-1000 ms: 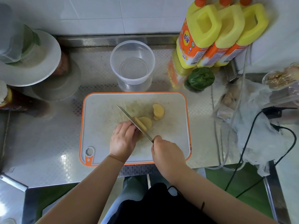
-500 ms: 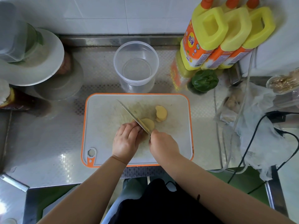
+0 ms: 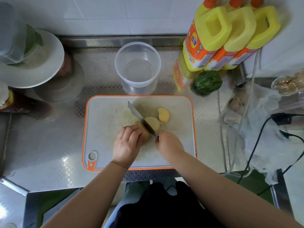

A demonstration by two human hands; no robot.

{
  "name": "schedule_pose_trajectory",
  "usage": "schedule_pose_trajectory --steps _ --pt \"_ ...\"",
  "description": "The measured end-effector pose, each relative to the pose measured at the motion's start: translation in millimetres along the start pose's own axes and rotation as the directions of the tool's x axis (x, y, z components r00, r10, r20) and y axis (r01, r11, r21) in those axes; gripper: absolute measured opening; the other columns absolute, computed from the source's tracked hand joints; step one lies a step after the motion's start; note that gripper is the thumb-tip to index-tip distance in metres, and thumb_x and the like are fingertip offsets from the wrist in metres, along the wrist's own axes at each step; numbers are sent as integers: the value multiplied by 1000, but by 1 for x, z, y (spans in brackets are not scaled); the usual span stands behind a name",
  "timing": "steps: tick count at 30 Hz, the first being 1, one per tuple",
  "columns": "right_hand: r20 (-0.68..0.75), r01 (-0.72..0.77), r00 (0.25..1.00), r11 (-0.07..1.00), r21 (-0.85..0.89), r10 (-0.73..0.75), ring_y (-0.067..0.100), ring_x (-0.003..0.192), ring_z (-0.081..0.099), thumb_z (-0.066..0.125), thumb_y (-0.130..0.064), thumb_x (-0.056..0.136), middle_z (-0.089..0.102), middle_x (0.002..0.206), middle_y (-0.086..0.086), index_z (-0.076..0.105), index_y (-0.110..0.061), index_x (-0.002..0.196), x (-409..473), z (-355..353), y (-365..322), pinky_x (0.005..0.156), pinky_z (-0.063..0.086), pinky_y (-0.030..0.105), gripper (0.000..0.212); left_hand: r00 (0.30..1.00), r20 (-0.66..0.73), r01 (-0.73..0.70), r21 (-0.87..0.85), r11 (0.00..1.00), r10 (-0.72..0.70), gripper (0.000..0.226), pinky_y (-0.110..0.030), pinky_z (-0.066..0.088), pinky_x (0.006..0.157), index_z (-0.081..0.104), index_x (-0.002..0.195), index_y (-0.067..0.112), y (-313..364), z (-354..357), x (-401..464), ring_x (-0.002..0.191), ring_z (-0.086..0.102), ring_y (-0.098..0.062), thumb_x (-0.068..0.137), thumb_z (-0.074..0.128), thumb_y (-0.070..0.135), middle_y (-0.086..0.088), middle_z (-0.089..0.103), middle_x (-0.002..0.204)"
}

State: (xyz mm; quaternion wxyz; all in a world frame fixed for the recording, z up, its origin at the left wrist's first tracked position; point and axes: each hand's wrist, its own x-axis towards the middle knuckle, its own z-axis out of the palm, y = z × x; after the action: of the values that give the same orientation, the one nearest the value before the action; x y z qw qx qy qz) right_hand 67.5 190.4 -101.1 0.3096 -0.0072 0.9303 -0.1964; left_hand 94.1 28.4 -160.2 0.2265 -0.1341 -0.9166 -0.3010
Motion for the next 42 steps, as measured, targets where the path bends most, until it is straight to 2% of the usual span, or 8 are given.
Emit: schedule_pose_trajectory --steps 6,10,11,19,24,31,36,42 --pt "-99 58 992 988 -142 -72 27 83 64 40 -22 100 65 88 5 52 -12 105 -46 -7 -13 61 37 31 16 1000 -4 26 -5 1000 -26 22 -36 50 78 67 91 1 3 -1 1 87 58 -30 100 54 16 -13 67 96" --pt "-105 72 990 983 -168 -90 26 80 66 40 -17 99 66 86 4 50 -13 103 -66 -7 -18 59 34 29 11 1000 3 3 -11 1000 -3 1 -35 48 75 58 96 8 1 -1 0 85 57 -31 95 58 8 -13 65 91" --pt "-98 61 992 984 -167 -78 26 80 66 41 -16 99 66 86 3 49 -13 102 -67 -7 -20 59 34 29 10 1000 -2 3 -11 1000 -3 4 -35 48 76 57 96 9 0 0 -1 85 56 -31 93 59 7 -13 65 92" --pt "-71 65 994 981 -182 -79 20 68 50 40 -15 100 45 73 -2 44 -15 95 -67 -11 -20 54 30 25 6 1000 -4 5 9 1000 -5 14 -36 50 78 68 92 -1 -1 3 -3 87 59 -32 95 60 9 -14 67 95" --pt "-49 48 997 978 -202 -59 21 81 63 41 -14 99 47 76 -2 47 -13 102 -66 -14 -25 61 35 25 7 1000 -20 -22 -19 1000 22 9 -36 49 79 59 99 7 -1 2 -3 88 57 -30 100 54 15 -14 67 93" --pt "-35 1 999 979 -204 -8 24 88 64 43 -7 96 57 83 2 48 -11 104 -57 -14 -32 62 37 27 10 999 -22 -29 -23 999 29 15 -35 49 78 58 98 6 -1 2 -2 90 56 -29 101 55 20 -15 66 93" --pt "-56 2 998 984 -179 -13 24 95 63 43 -13 98 65 100 5 52 -11 108 -47 -10 -35 67 36 26 13 999 -31 -29 -13 999 29 12 -37 51 75 55 98 8 0 3 -1 87 57 -31 102 53 20 -14 66 94" --pt "-66 -13 998 987 -160 2 25 91 63 46 -14 97 65 97 6 52 -11 108 -39 -4 -31 66 40 28 13 1000 -13 -27 0 1000 27 8 -40 52 74 54 100 9 -2 4 -2 86 57 -32 97 59 16 -16 67 95"
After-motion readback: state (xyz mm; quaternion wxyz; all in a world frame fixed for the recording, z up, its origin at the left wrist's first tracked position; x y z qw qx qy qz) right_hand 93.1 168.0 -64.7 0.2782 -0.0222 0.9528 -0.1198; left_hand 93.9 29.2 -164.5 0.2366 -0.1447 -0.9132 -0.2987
